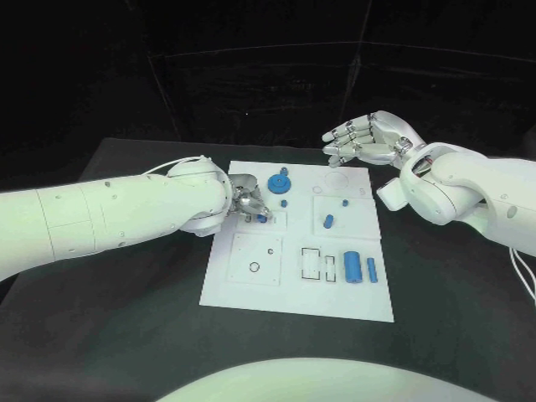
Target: Assemble the parts on the task board
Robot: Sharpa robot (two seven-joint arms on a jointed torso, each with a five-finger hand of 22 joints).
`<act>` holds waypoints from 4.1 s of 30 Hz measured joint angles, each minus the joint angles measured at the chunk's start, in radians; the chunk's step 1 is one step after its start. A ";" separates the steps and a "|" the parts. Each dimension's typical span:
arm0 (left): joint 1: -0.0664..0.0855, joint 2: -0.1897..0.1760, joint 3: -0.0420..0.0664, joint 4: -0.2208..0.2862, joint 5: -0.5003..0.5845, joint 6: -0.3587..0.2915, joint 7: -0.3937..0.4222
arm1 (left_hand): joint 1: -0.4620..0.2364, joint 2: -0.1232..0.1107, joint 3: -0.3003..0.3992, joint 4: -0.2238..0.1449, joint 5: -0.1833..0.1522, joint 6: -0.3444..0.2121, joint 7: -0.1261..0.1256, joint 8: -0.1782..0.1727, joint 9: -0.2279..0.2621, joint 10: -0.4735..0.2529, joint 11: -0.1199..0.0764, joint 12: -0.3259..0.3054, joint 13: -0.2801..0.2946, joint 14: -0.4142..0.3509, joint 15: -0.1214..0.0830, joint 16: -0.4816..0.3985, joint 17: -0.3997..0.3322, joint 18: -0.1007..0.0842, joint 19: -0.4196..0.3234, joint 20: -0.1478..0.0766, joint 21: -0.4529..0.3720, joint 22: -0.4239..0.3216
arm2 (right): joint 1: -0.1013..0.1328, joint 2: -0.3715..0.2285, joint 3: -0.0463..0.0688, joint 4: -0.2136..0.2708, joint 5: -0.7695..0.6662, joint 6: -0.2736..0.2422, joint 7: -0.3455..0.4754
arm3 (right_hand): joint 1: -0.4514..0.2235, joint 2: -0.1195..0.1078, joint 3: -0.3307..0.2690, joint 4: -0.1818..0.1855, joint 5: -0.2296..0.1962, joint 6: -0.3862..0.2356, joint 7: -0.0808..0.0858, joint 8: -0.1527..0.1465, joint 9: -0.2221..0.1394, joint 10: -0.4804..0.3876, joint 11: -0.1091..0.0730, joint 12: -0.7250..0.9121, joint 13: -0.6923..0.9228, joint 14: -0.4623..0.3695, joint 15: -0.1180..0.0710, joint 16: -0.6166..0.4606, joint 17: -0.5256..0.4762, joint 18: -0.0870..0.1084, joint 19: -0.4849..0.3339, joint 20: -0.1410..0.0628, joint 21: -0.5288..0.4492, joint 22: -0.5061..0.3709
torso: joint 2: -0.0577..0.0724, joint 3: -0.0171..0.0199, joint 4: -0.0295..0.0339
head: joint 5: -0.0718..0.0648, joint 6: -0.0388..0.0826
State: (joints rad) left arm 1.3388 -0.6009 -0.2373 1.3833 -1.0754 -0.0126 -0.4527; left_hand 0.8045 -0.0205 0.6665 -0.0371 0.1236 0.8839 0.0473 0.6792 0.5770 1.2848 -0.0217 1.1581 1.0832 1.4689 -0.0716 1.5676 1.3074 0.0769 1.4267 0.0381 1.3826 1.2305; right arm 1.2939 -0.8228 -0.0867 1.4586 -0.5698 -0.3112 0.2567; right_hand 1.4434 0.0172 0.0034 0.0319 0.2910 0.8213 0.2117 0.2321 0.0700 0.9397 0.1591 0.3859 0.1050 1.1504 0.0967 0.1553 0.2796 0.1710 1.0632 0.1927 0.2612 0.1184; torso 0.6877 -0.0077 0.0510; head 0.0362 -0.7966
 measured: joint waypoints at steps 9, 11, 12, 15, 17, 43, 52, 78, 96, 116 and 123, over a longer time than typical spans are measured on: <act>0.000 0.001 0.000 -0.002 0.001 0.007 0.000 | -0.011 0.002 -0.005 0.005 0.000 0.008 -0.001 0.006 -0.007 0.007 0.000 0.009 0.008 -0.004 -0.004 0.000 0.000 0.000 0.000 0.000 0.000 0.006 | 0.000 0.001 0.000 0.000 0.000 0.000 0.000 | 0.000 0.000 0.000 0.000 0.000 0.000 0.000 0.000 0.000 0.000 0.000 0.000 0.000 0.000 0.000 0.000 0.000 0.000 0.000 0.000 0.000 0.000 | 0.000 0.0002 0.0004 | -0.001 -0.002; 0.000 0.002 0.000 -0.002 0.002 0.008 0.000 | -0.016 0.004 -0.004 0.010 0.000 0.010 -0.003 0.006 -0.010 0.010 -0.003 0.014 0.011 -0.004 -0.004 0.000 0.000 0.000 0.000 0.000 0.000 0.006 | 0.000 0.001 0.000 -0.001 0.000 0.000 0.000 | 0.000 0.000 0.000 0.000 0.000 -0.003 -0.003 0.000 0.000 0.000 0.000 0.000 0.000 0.000 0.000 0.000 -0.001 0.000 0.000 0.000 -0.004 -0.001 | 0.000 0.0002 0.0005 | -0.001 -0.003; 0.000 0.002 0.000 -0.003 0.002 0.008 0.000 | -0.022 0.003 -0.007 0.012 0.000 0.012 -0.005 0.006 -0.012 0.011 -0.004 0.014 0.011 -0.004 -0.004 0.000 0.000 0.000 0.001 -0.001 0.000 0.006 | 0.000 0.001 0.000 -0.001 0.000 0.000 0.000 | 0.000 0.000 0.000 0.000 0.000 -0.004 -0.004 0.000 0.000 0.000 0.000 0.000 -0.002 0.000 0.000 0.000 -0.002 0.000 0.000 0.000 -0.006 -0.002 | 0.000 0.0002 0.0005 | -0.001 -0.003; 0.000 0.002 0.000 -0.003 0.002 0.008 0.000 | -0.032 0.005 -0.007 0.021 0.000 0.015 -0.004 0.008 -0.021 0.011 -0.004 0.014 0.012 -0.004 -0.004 0.000 0.000 0.000 0.003 -0.003 0.000 0.006 | 0.000 0.001 0.000 -0.001 0.000 0.000 0.001 | 0.000 0.000 0.000 0.000 0.000 -0.004 -0.004 0.000 0.000 0.000 0.000 0.000 -0.002 0.000 0.000 0.000 -0.002 0.000 0.000 0.000 -0.007 -0.002 | 0.000 0.0001 0.0006 | -0.001 -0.004; -0.001 0.002 0.000 -0.004 0.002 0.008 0.000 | -0.040 0.009 -0.005 0.028 0.000 0.017 -0.003 0.010 -0.026 0.016 -0.002 0.014 0.012 -0.004 -0.004 0.000 0.000 0.000 0.003 -0.003 0.000 0.006 | 0.000 0.001 0.000 -0.001 0.000 0.000 0.001 | 0.000 0.000 0.000 0.000 0.000 -0.004 -0.004 0.000 0.000 0.000 0.000 0.000 -0.002 0.000 0.000 0.000 -0.002 0.000 0.000 0.000 -0.007 -0.002 | 0.000 0.0000 0.0007 | -0.001 -0.004; -0.001 0.004 0.000 -0.012 0.013 0.011 0.000 | -0.075 0.026 0.001 0.054 0.000 0.027 -0.007 0.018 -0.054 0.029 -0.007 0.027 0.025 -0.004 -0.003 0.000 0.000 0.000 0.006 -0.006 0.000 0.011 | 0.000 0.000 0.000 0.000 -0.001 0.000 0.001 | -0.004 -0.004 0.003 0.003 0.000 -0.004 -0.004 0.004 0.000 -0.004 0.004 0.000 -0.004 0.000 0.000 0.000 -0.002 0.000 0.000 0.000 -0.007 -0.003 | 0.000 -0.0007 0.0012 | -0.001 -0.010; 0.000 0.003 0.000 -0.010 0.014 0.017 0.000 | -0.084 0.010 0.000 0.046 0.000 0.031 -0.010 0.023 -0.065 0.029 -0.007 0.027 0.026 0.000 -0.007 0.000 0.000 0.000 0.006 -0.006 0.000 0.013 | 0.000 0.000 0.000 0.000 -0.001 0.000 0.001 | -0.004 -0.004 0.003 0.003 0.000 -0.004 -0.004 0.004 0.000 -0.004 0.004 0.000 -0.004 0.000 0.000 0.000 -0.002 0.000 0.000 0.000 -0.007 -0.003 | 0.000 -0.0006 0.0013 | -0.001 -0.011; 0.000 -0.001 0.000 -0.008 0.016 0.024 0.000 | -0.126 -0.017 -0.079 0.079 -0.004 0.038 -0.010 0.034 -0.105 0.036 -0.007 0.034 0.027 0.000 -0.007 0.000 0.000 0.000 0.006 -0.006 0.000 0.020 | 0.000 0.001 0.000 -0.001 -0.001 0.000 0.002 | -0.004 -0.004 0.003 0.003 0.000 -0.004 -0.004 0.004 0.000 -0.004 0.003 0.000 -0.003 0.000 0.000 0.000 -0.002 0.000 0.000 0.000 -0.007 -0.002 | -0.001 -0.0008 0.0012 | 0.001 -0.013; 0.049 -0.071 0.034 0.041 0.027 0.025 0.000 | -0.093 -0.038 -0.390 0.168 -0.066 0.015 0.000 0.054 -0.166 -0.008 0.000 -0.024 -0.041 -0.004 -0.011 0.000 0.000 0.000 0.004 -0.009 -0.015 -0.005 | 0.000 0.004 0.000 -0.010 -0.001 0.001 0.002 | -0.004 -0.004 0.003 0.003 0.004 -0.004 -0.004 0.004 0.000 -0.003 0.003 0.004 -0.006 0.000 0.000 -0.005 -0.003 0.000 0.004 0.004 -0.007 -0.004 | -0.001 -0.0010 0.0012 | -0.004 -0.006; 0.141 0.028 0.051 -0.231 0.059 0.249 0.001 | 0.075 0.030 -0.528 0.169 -0.069 -0.082 0.052 -0.024 -0.240 -0.113 0.045 -0.102 -0.151 -0.002 0.027 0.000 0.000 0.000 -0.032 0.025 -0.065 -0.067 | -0.001 0.025 0.000 -0.029 -0.001 0.007 0.003 | -0.004 -0.004 0.003 0.003 0.004 -0.004 -0.004 0.004 0.000 -0.004 0.003 0.004 -0.006 0.000 0.000 -0.005 -0.003 0.000 0.004 0.004 -0.007 -0.004 | 0.002 -0.0018 -0.0013 | 0.008 0.022; 0.109 0.091 0.049 -0.345 0.038 0.284 0.002 | 0.084 0.040 -0.535 0.171 -0.069 -0.082 0.052 -0.024 -0.240 -0.113 0.045 -0.097 -0.149 -0.002 0.027 0.000 0.000 0.000 -0.034 0.027 -0.065 -0.065 | -0.001 0.031 0.000 -0.032 -0.001 0.009 0.004 | -0.004 -0.004 0.003 0.003 0.004 -0.004 -0.004 0.004 0.000 -0.003 0.003 0.004 -0.008 0.000 0.000 -0.005 -0.004 0.000 0.004 0.004 -0.012 -0.005 | 0.005 -0.0054 -0.0031 | 0.012 0.028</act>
State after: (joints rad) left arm 1.4481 -0.5097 -0.1881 1.0388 -1.0371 0.2713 -0.4503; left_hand 0.8887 0.0192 0.1313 0.1336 0.0549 0.8020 0.0997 0.6554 0.3369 1.1718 0.0233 1.0610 0.9347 1.4672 -0.0444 1.5675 1.3073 0.0769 1.3923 0.0656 1.3174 1.1658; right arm 1.2930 -0.7919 -0.0869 1.4269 -0.5706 -0.3027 0.2603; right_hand 1.4395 0.0133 0.0061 0.0345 0.2950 0.8170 0.2074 0.2361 0.0700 0.9362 0.1626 0.3897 0.0965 1.1504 0.0966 0.1507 0.2752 0.1710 1.0672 0.1966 0.2497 0.1129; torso 0.6922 -0.0130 0.0479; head 0.0485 -0.7685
